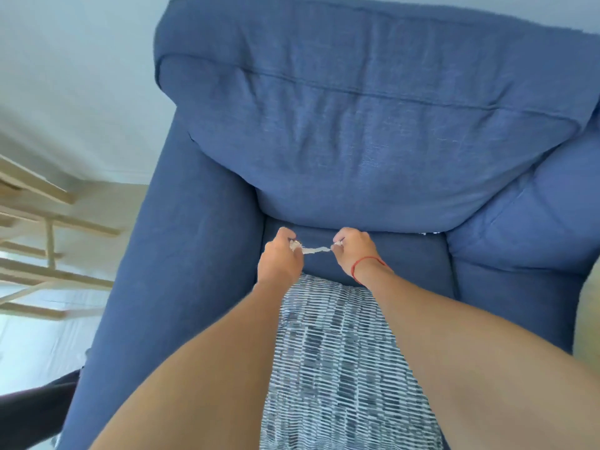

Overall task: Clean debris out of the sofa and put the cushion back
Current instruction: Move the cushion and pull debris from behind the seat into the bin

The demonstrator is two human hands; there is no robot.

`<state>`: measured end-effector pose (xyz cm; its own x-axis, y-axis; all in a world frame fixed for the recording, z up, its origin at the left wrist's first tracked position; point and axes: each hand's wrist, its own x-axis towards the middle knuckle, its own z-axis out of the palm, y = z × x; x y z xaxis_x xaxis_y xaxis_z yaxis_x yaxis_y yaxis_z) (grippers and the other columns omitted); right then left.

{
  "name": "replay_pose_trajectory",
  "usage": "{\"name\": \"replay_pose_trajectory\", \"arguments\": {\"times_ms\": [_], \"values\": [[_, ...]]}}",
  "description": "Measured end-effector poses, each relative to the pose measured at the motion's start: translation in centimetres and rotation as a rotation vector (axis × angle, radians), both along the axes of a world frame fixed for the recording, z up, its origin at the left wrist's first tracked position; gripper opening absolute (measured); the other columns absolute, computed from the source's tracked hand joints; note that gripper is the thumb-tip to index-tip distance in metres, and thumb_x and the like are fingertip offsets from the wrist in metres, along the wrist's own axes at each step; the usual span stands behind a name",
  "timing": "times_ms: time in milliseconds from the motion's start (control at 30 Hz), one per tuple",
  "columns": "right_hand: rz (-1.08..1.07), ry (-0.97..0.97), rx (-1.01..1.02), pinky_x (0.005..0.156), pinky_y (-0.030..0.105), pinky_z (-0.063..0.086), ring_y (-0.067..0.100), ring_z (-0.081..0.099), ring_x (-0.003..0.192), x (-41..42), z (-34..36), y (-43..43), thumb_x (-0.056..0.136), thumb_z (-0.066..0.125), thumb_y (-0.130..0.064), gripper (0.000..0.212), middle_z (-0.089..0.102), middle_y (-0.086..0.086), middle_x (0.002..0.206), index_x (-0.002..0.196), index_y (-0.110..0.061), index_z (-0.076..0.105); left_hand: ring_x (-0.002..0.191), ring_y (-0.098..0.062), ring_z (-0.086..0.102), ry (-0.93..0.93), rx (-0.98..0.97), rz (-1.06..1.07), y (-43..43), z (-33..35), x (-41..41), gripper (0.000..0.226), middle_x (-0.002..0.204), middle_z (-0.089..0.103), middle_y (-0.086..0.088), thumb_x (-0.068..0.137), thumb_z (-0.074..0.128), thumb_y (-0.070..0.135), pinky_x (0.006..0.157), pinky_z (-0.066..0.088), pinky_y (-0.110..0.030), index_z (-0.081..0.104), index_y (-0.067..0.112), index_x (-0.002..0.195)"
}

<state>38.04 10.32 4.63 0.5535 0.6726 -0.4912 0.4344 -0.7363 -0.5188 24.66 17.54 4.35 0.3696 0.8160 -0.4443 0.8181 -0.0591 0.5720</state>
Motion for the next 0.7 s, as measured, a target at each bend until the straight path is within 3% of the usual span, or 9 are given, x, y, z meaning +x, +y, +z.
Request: {"name": "replay_pose_trajectory", "arguments": {"times_ms": [100, 300, 400, 467, 567, 700], "values": [[0.081, 0.000, 0.032, 0.075, 0.032, 0.049, 0.030, 0.061, 0.094, -3.9, 1.6, 2.8, 0.093, 0.055, -0.019, 0.015, 0.068, 0.011, 0.107, 0.100, -0.014, 0.067, 0.081, -0.027, 0.055, -0.004, 0.056, 0.079, 2.3, 1.4, -4.6, 0.018, 0.101, 0.065, -0.013, 0.095, 0.048, 0.026, 0.071, 0.046, -0.034, 0.056, 0.016, 0.109], [0.301, -0.040, 0.128, 0.088, 0.038, 0.051, 0.028, 0.060, 0.104, -14.2, 4.2, 10.2, 0.090, 0.061, -0.018, 0.014, 0.060, 0.011, 0.112, 0.097, -0.012, 0.071, 0.087, -0.025, 0.059, -0.019, 0.130, 0.309, 7.3, 3.8, -15.9, 0.015, 0.099, 0.062, -0.003, 0.093, 0.052, 0.024, 0.068, 0.051, -0.037, 0.062, 0.014, 0.097], [0.399, -0.012, 0.139, 0.090, 0.038, 0.051, 0.028, 0.060, 0.104, -20.7, 4.6, 13.4, 0.091, 0.059, -0.018, 0.016, 0.062, 0.010, 0.112, 0.098, -0.012, 0.071, 0.079, -0.022, 0.055, -0.037, 0.159, 0.465, 8.9, 3.9, -22.5, 0.011, 0.092, 0.059, -0.001, 0.092, 0.053, 0.020, 0.065, 0.042, -0.030, 0.062, 0.014, 0.088], [0.479, 0.012, 0.118, 0.090, 0.037, 0.051, 0.027, 0.061, 0.104, -25.2, 4.4, 14.8, 0.092, 0.058, -0.018, 0.017, 0.062, 0.008, 0.114, 0.101, -0.012, 0.070, 0.082, -0.022, 0.053, -0.040, 0.140, 0.599, 9.1, 3.7, -26.9, 0.012, 0.092, 0.057, -0.001, 0.092, 0.052, 0.017, 0.071, 0.041, -0.030, 0.062, 0.013, 0.096], [0.563, 0.057, 0.103, 0.091, 0.040, 0.052, 0.027, 0.063, 0.101, -31.1, 3.7, 16.0, 0.092, 0.057, -0.019, 0.017, 0.064, 0.008, 0.113, 0.102, -0.011, 0.069, 0.103, -0.027, 0.057, 0.010, 0.121, 0.776, 8.9, 3.2, -32.7, 0.023, 0.111, 0.062, -0.006, 0.092, 0.053, 0.017, 0.080, 0.042, -0.031, 0.059, 0.011, 0.113], [0.640, 0.082, 0.058, 0.094, 0.041, 0.052, 0.029, 0.063, 0.103, -37.3, 3.1, 16.8, 0.092, 0.052, -0.016, 0.020, 0.067, 0.009, 0.111, 0.104, -0.010, 0.067, 0.104, -0.028, 0.060, 0.096, 0.022, 0.849, 8.6, 2.1, -38.9, 0.020, 0.114, 0.063, -0.007, 0.091, 0.054, 0.020, 0.088, 0.050, -0.038, 0.059, 0.016, 0.109]]}}
